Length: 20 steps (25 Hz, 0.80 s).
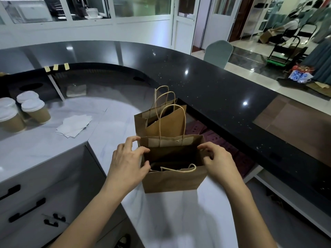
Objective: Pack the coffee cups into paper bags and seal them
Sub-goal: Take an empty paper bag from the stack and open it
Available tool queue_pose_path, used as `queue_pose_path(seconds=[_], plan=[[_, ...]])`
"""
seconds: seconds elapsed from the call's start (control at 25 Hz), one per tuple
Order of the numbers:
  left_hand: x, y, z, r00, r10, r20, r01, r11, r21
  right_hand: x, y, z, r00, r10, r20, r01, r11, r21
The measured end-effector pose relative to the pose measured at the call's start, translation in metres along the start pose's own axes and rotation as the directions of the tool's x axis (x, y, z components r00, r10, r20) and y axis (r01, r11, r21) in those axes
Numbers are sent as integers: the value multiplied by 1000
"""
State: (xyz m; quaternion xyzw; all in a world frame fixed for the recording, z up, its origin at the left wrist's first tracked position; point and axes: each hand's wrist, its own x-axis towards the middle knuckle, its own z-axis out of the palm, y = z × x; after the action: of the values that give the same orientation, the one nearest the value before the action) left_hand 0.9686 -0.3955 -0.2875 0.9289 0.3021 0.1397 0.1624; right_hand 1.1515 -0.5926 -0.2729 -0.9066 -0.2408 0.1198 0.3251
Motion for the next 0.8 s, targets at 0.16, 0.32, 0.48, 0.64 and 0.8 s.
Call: queue_pose_path(seconds=[0.16,0.32,0.48,0.64,0.8], plan=[[-5,-3,-3,991,-80,111,81,997,-4,-6,2,-3,996,62,60,-55,992,-110],[-9,-2,-7,970,-15,244,38,995,-91,-9,4,-1,992,83,90,-72,990,-123],[-16,-4,-11,955,24,294,15,991,-130,-17,5,0,987,92,133,-83,994,-73],[-24,-8,-16,956,35,290,11,988,-154,-23,3,1,983,82,165,-75,996,-48],[-35,-16,-23,967,25,253,14,989,-149,-27,-6,2,979,57,198,-50,998,-42]])
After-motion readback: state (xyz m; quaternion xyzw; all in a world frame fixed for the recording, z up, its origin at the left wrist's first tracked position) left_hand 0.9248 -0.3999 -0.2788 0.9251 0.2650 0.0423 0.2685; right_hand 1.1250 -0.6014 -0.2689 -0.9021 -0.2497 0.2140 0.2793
